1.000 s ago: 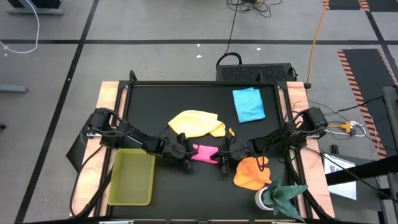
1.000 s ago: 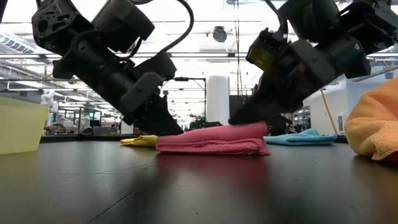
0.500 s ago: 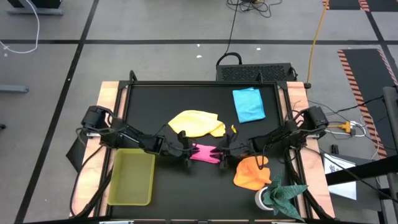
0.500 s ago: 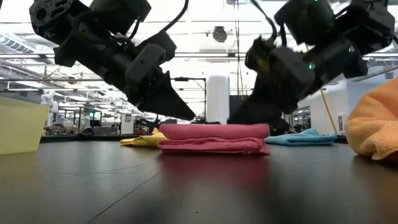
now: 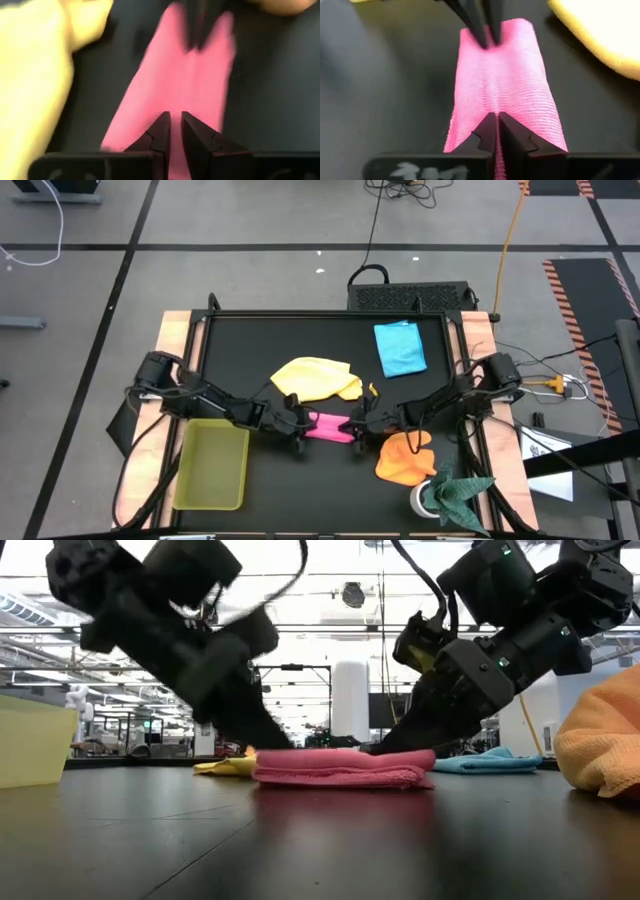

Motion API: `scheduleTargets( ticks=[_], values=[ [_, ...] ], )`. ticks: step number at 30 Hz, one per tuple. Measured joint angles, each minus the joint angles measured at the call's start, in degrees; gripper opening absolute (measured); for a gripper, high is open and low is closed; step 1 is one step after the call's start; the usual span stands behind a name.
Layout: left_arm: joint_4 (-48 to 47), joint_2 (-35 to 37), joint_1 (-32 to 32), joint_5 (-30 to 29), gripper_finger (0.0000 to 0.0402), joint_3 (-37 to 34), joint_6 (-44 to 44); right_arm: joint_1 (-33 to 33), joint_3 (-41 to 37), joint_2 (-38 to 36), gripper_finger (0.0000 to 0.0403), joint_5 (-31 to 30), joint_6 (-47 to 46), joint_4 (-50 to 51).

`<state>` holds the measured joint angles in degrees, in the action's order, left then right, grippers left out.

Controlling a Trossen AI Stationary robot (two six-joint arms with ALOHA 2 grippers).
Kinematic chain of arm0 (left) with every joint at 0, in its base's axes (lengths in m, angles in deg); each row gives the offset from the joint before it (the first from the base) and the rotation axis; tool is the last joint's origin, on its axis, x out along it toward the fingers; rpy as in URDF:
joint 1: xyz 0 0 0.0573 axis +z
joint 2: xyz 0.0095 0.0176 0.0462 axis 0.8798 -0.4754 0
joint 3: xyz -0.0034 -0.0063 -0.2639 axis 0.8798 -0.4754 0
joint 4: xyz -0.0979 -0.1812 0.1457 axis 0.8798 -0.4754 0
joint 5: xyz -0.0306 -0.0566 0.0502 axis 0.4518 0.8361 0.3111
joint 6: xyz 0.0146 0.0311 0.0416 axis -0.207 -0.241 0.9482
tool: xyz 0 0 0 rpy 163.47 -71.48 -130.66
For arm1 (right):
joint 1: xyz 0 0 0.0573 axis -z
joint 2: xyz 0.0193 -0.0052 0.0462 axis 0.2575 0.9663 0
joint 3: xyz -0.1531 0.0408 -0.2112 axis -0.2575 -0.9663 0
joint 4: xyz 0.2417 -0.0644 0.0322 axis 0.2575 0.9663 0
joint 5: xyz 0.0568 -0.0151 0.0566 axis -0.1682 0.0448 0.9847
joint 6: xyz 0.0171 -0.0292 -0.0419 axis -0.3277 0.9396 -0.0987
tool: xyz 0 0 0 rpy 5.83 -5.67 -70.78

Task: Fold microfiber towels
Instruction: Fold the pink microfiber towel, then adjust the yellow bin on the table

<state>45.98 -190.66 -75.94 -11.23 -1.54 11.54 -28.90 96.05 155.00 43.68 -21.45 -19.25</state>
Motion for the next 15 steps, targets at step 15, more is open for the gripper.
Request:
scheduleTargets(
  ticks=[15],
  values=[
    [-51.85, 20.99, -15.70, -8.52, 0.0044, 10.78, -18.72, -1.16, -0.03, -4.78, 0.0164, 1.57, 0.19, 1.14]
  ],
)
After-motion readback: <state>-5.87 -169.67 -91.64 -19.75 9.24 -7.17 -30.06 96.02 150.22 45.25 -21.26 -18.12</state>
